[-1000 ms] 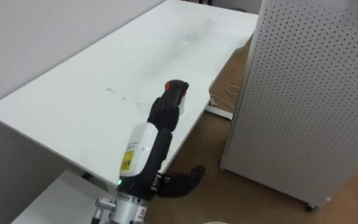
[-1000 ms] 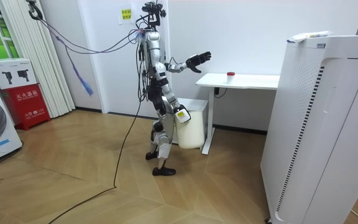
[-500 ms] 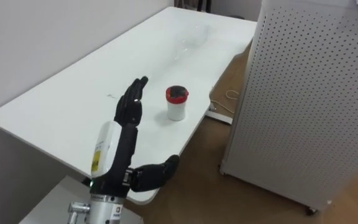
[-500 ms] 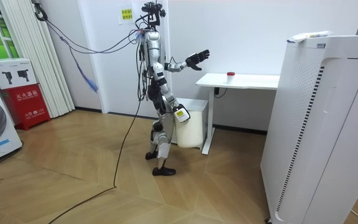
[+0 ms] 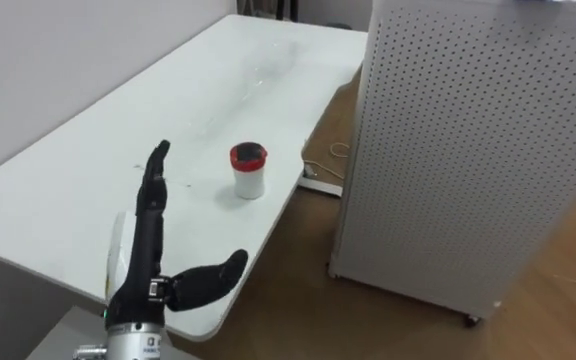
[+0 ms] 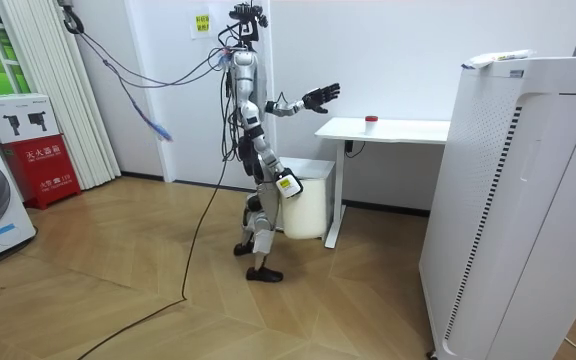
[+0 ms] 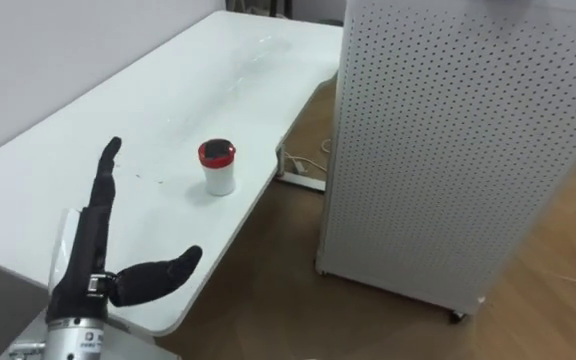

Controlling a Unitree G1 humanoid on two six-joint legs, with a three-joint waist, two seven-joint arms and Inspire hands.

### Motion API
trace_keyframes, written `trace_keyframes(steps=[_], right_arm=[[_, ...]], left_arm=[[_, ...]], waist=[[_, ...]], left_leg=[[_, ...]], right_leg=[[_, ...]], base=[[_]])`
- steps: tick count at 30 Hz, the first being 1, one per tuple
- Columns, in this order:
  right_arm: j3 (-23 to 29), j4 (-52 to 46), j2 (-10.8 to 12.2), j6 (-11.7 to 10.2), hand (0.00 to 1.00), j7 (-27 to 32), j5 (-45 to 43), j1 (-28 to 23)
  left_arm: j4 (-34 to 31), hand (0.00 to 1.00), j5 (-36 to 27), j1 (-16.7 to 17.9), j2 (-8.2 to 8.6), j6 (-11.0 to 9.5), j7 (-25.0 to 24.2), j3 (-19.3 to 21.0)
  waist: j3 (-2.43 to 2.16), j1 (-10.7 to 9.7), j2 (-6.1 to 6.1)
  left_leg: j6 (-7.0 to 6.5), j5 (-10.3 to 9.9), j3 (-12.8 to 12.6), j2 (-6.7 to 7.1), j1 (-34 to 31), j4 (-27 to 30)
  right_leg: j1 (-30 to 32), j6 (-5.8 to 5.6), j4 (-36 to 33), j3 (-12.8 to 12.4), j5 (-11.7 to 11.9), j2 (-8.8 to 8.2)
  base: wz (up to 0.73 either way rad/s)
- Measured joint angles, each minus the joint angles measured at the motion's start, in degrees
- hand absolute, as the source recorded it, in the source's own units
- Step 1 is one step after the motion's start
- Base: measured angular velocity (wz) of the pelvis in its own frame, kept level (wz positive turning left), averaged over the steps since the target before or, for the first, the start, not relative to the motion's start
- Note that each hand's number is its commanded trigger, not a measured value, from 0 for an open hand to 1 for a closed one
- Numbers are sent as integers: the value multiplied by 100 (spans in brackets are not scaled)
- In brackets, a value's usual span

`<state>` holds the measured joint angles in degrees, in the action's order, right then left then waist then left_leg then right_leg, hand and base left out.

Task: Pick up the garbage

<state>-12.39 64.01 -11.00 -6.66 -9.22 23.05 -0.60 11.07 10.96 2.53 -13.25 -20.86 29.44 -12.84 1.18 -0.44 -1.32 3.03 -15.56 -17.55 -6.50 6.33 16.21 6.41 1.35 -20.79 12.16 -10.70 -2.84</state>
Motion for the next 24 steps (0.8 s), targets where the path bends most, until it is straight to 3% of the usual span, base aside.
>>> trace_keyframes(steps=[2, 3, 4, 5, 6, 7, 8, 9, 11, 12, 13, 14, 15, 17, 19, 21, 24], right_arm=[[-84, 1, 1, 45, 100, -65, 7, 46], [-124, 13, -1, 46, 100, -69, 10, 45], [-158, 19, -17, 47, 100, -72, 2, 43], [-161, 18, -39, 41, 100, -77, -33, 57], [-162, 18, -39, 39, 100, -79, -82, 56], [-169, 13, -21, 46, 100, -78, -106, 52], [-144, 9, -37, 47, 100, -68, -100, 46], [-116, 7, -54, 47, 100, -58, -99, 47], [-17, 11, -83, 47, 100, 13, -95, 51], [-17, 19, -80, 47, 100, 46, -88, 42], [-18, 40, -77, 47, 100, 111, -82, 39], [-28, 44, -82, 48, 100, 144, -82, 19], [-29, 44, -85, 48, 100, 161, -82, 17], [-28, 35, -87, 52, 100, 175, -90, -7], [-18, 18, -76, 53, 100, 175, -89, -27], [9, 12, -76, 53, 100, 167, -92, -101], [28, -1, -130, 53, 100, 168, -157, -119]], left_arm=[[120, 0, -219, -2, -3, 9, -34, 38], [157, 0, -261, -1, -4, 16, -46, 37], [193, 0, -353, 0, -1, 27, -76, 40], [244, 0, -415, -1, 13, 27, -107, 79], [277, 0, -413, 0, 35, 28, -125, 121], [323, 0, -413, 1, 60, 28, -131, 197], [391, 0, -434, 1, 98, 23, -122, 223], [429, 0, -458, -4, 131, 23, -119, 223], [474, 0, -473, 7, 187, 20, -120, 224], [473, 0, -473, 11, 195, 20, -120, 229], [473, 0, -457, 15, 230, 20, -115, 269], [474, 0, -458, 21, 275, 20, -104, 298], [475, 0, -456, 21, 303, 20, -96, 317], [479, 0, -454, 142, 362, 19, -78, 372], [505, 0, -454, 293, 331, 25, -80, 426], [520, 0, -457, 386, 327, 48, -82, 486], [519, 0, -455, 384, 322, 57, -86, 608]], waist=[[13, 36, -51], [11, 51, -77], [12, 101, -81], [22, 112, -19], [11, 106, 10], [5, 121, 0], [11, 87, -68], [1, 69, -61], [-1, 174, -61], [-1, 221, -64], [-11, 286, -50], [-25, 277, -36], [-27, 286, -30], [-104, 384, 1], [-99, 422, -38], [-115, 370, -111], [-113, 384, -108]], left_leg=[[92, -185, -10, -190, -273, 721], [95, -187, -7, -239, -362, 987], [90, -182, 85, -401, -594, 1644], [55, -143, 312, -546, -855, 2315], [40, -80, 449, -610, -999, 2619], [-72, 156, 686, -640, -1294, 3118], [-101, 168, 931, -503, -1591, 3364], [-150, 136, 1002, -395, -1754, 3329], [-185, 114, 1019, -67, -2252, 2739], [-152, 135, 1014, -1, -2331, 2469], [-81, 239, 1021, 133, -2433, 1821], [-99, 420, 1023, 228, -2515, 1197], [-135, 536, 1021, 257, -2537, 947], [-317, 1032, 1024, 335, -2413, 575], [-431, 1248, 1005, 431, -2248, 510], [-465, 1146, 1041, 528, -2162, 538], [-517, 966, 1108, 656, -2173, 631]], right_leg=[[84, 131, -227, 78, -214, 54], [90, 135, -265, 33, -259, 88], [96, 189, -348, -46, -327, 184], [76, 277, -439, -92, -384, 259], [60, 331, -482, -133, -417, 320], [10, 421, -571, -332, -474, 422], [7, 479, -612, -417, -517, 422], [7, 488, -591, -436, -515, 417], [-4, 502, -567, -539, -517, 406], [-6, 516, -560, -555, -524, 403], [-41, 534, -527, -572, -543, 414], [-81, 523, -469, -579, -571, 434], [-100, 515, -466, -595, -600, 443], [-207, 422, -360, -568, -685, 398], [-411, 344, -178, -366, -728, 291], [-620, 265, 31, -217, -769, 182], [-754, 179, 123, -39, -815, 62]], base=[[-23], [-32], [-45], [-44], [-32], [-16], [-8], [-8], [-31], [-47], [-30], [-21], [-16], [-36], [-29], [12], [22]])
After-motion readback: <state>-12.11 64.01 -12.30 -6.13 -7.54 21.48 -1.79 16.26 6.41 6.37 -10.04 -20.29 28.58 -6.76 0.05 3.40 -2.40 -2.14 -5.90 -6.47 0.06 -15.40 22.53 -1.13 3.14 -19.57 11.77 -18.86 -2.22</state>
